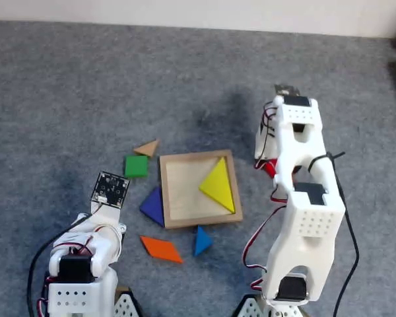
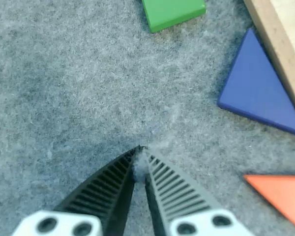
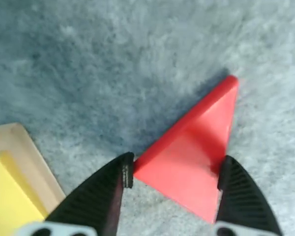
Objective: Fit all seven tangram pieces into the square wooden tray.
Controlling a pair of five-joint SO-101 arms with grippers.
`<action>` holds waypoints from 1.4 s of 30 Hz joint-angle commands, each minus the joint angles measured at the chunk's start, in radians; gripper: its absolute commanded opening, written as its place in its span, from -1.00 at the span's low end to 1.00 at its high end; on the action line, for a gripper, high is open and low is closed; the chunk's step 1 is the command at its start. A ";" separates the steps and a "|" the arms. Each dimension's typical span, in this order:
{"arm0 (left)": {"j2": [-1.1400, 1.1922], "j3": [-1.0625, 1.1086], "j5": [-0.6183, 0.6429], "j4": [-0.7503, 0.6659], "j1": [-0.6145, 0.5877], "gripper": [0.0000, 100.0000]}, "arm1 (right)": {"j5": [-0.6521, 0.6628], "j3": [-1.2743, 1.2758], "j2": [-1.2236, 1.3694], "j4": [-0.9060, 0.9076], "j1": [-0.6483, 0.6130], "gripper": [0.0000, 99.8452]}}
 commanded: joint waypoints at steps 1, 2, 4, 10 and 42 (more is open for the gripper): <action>-0.012 0.019 0.011 0.003 -0.013 -0.99 | 0.000 -0.067 -0.091 0.008 0.002 -0.57; -0.012 0.019 0.011 0.003 -0.013 -0.99 | 0.012 -0.067 -0.102 0.008 0.001 -0.58; -0.012 0.019 0.011 0.003 -0.013 -0.99 | 0.051 -0.067 -0.117 0.008 -0.004 -0.58; -0.012 0.019 0.011 0.003 -0.013 -0.99 | 0.063 -0.067 -0.128 0.002 -0.021 -0.63; -0.012 0.019 0.011 0.003 -0.013 -0.99 | -0.005 -0.153 0.054 -0.002 0.012 -0.26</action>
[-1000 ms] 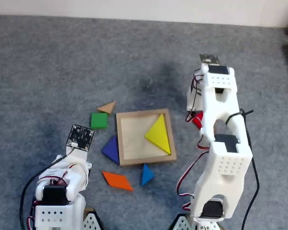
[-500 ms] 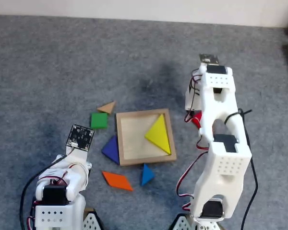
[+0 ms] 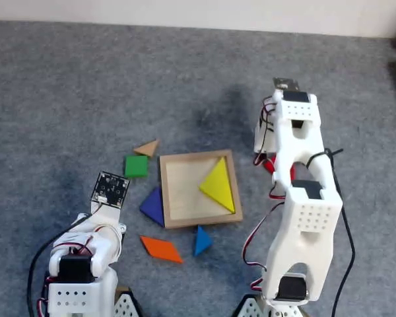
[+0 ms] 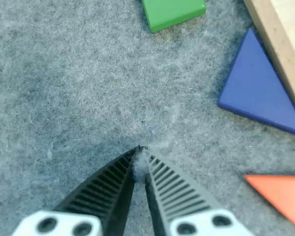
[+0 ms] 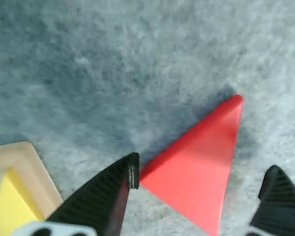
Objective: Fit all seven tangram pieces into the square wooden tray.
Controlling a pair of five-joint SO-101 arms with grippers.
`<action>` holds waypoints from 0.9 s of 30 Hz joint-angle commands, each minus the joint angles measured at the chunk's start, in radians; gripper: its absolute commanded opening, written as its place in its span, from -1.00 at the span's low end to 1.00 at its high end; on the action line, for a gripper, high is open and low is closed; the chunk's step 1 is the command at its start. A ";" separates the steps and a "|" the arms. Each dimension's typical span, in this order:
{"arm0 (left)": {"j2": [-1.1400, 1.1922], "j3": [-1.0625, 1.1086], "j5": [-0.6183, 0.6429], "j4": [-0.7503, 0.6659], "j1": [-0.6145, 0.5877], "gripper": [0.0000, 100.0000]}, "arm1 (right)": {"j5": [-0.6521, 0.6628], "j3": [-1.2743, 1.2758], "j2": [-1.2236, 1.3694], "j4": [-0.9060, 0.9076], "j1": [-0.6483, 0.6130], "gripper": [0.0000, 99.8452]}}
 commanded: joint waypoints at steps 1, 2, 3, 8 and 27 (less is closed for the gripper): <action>-0.012 0.019 0.011 0.003 -0.013 -0.99 | -0.012 -0.056 0.001 -0.001 0.012 -0.26; -0.012 0.019 0.011 0.003 -0.013 -0.99 | -0.012 -0.064 0.016 0.016 0.012 -0.26; -0.012 0.019 0.011 0.003 -0.013 -0.99 | -0.012 -0.064 0.031 0.036 0.012 -0.26; -0.012 0.019 0.011 0.003 -0.013 -0.99 | -0.009 -0.117 0.102 0.111 0.005 -0.26; -0.012 0.019 0.011 0.003 -0.013 -0.99 | -0.006 -0.188 0.134 0.188 0.008 -0.32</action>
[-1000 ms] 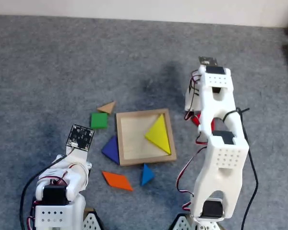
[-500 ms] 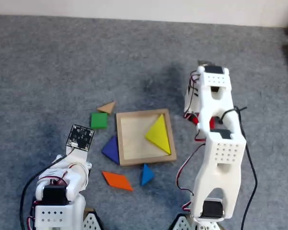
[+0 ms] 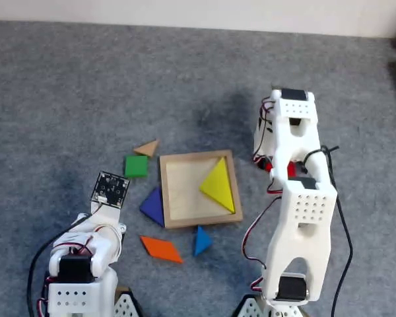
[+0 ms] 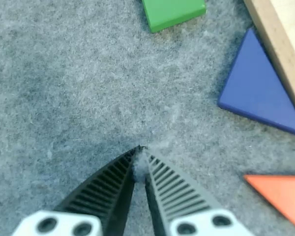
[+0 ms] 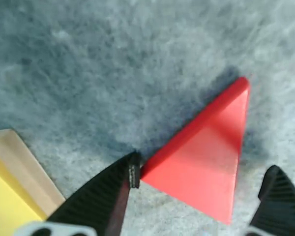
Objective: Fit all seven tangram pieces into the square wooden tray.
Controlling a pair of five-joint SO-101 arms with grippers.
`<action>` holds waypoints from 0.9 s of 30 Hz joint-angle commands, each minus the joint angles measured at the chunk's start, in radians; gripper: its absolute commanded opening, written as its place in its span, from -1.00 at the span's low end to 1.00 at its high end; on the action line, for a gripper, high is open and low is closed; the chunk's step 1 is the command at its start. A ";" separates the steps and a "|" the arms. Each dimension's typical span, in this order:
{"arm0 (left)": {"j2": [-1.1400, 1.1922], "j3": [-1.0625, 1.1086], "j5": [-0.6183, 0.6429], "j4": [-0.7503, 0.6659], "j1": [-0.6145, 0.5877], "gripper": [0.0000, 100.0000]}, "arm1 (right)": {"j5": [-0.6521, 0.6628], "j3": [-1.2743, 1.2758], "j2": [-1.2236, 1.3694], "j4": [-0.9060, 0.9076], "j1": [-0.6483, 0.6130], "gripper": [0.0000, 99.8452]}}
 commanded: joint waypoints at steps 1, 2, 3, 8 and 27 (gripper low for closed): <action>-0.012 0.019 0.011 0.003 -0.013 -0.99 | -0.005 -0.028 -0.007 0.004 0.010 -0.35; -0.012 0.019 0.011 0.003 -0.013 -0.99 | -0.005 -0.028 -0.007 -0.002 0.012 -0.38; -0.012 0.019 0.011 0.003 -0.013 -0.99 | -0.003 -0.027 -0.007 -0.008 0.012 -0.40; -0.012 0.019 0.011 0.003 -0.013 -0.99 | 0.000 -0.025 -0.007 -0.007 0.013 -0.51; -0.012 0.019 0.011 0.003 -0.013 -0.99 | 0.077 -0.058 -0.140 -0.002 -0.036 -0.67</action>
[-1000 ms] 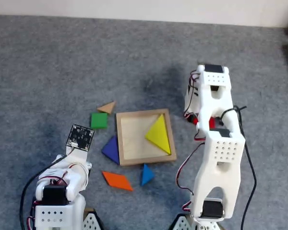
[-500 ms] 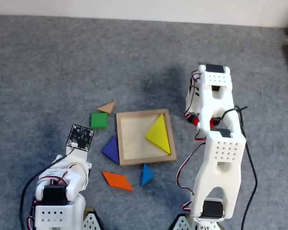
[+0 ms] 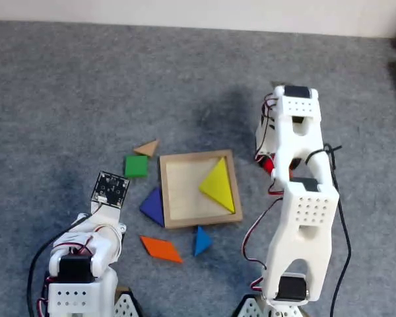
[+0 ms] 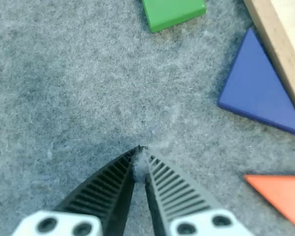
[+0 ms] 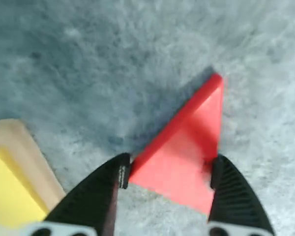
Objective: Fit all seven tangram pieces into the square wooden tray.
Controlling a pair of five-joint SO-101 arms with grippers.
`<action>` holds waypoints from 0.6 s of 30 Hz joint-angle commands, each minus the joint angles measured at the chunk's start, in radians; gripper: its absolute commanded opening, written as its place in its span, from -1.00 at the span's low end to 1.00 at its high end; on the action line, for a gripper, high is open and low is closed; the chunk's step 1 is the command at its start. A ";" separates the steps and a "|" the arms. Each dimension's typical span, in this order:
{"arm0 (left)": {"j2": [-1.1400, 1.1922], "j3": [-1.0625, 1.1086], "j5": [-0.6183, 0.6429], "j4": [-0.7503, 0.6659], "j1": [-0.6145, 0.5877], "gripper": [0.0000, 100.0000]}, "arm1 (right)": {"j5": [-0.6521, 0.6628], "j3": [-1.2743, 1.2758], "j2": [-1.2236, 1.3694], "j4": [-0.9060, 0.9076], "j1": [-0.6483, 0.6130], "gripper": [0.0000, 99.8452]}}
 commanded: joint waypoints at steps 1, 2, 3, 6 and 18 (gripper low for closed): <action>-0.012 0.019 0.011 0.003 -0.013 -0.99 | 0.015 -0.044 -0.093 -0.013 -0.042 -0.67; -0.012 0.019 0.011 0.003 -0.013 -0.99 | 0.015 -0.044 -0.097 -0.013 -0.048 -0.67; -0.012 0.019 0.011 0.003 -0.013 -0.99 | 0.018 -0.044 -0.102 -0.013 -0.054 -0.67; -0.012 0.019 0.011 0.003 -0.013 -0.99 | 0.061 -0.044 -0.122 -0.013 -0.077 -0.67; -0.012 0.019 0.011 0.003 -0.013 -0.99 | 0.009 -0.039 -0.116 -0.015 -0.021 -0.30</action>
